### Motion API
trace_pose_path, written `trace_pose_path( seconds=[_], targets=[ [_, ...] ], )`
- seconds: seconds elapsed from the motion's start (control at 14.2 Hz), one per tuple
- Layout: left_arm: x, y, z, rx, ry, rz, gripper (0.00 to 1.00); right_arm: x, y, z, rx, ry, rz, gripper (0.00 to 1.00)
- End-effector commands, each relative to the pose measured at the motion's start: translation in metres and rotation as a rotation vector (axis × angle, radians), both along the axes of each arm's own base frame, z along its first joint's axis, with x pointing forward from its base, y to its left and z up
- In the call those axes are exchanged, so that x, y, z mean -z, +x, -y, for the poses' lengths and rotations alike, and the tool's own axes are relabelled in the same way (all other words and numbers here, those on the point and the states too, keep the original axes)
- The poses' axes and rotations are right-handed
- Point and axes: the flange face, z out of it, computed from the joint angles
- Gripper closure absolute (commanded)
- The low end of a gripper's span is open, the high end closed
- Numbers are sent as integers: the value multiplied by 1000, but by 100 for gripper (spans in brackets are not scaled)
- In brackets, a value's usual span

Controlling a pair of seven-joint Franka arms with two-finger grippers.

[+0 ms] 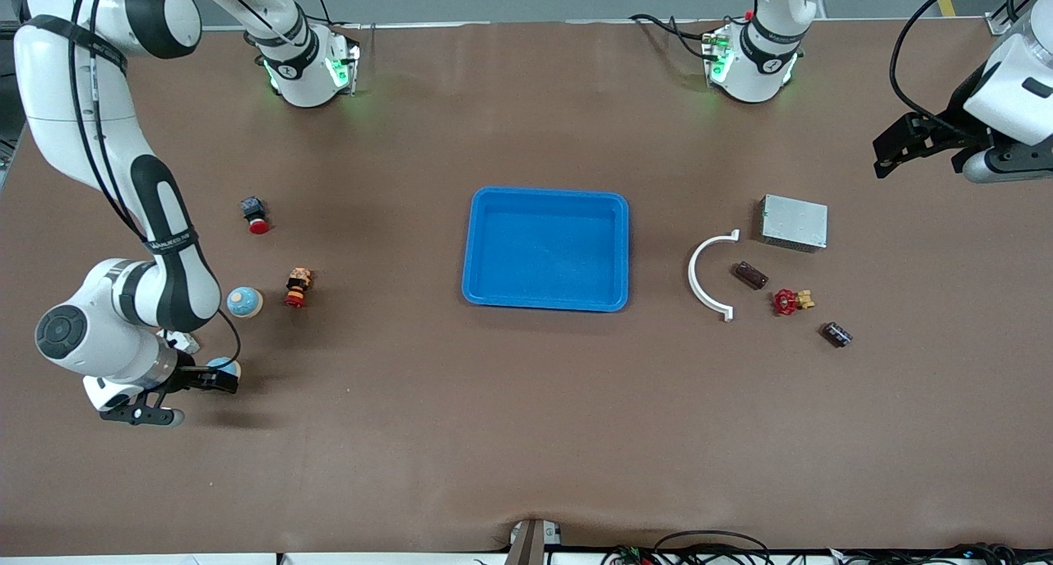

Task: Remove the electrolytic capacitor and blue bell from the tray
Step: 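Lower the bell beside the first bell and open the right gripper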

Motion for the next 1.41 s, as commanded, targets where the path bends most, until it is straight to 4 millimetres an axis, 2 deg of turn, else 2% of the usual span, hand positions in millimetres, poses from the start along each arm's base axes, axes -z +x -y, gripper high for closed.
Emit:
trace_pose_path(
  seconds=[0.0, 0.28, 0.7, 1.05, 1.34],
  targets=[
    [-1, -2, 3, 8, 1, -12, 0, -39, -4, 0, -27, 4, -31, 0],
    [-1, -4, 3, 7, 1, -24, 0, -101, -19, -1, -32, 10, -90, 0],
    [0, -3, 3, 7, 1, -27, 0, -174, -72, -12, -44, -7, -107, 0],
    [3, -2, 3, 7, 1, -32, 0, -254, -105, -19, -37, -2, -125, 0],
    [3, -1, 2, 6, 2, -32, 0, -305, -126, -23, -39, -4, -97, 0]
  ],
)
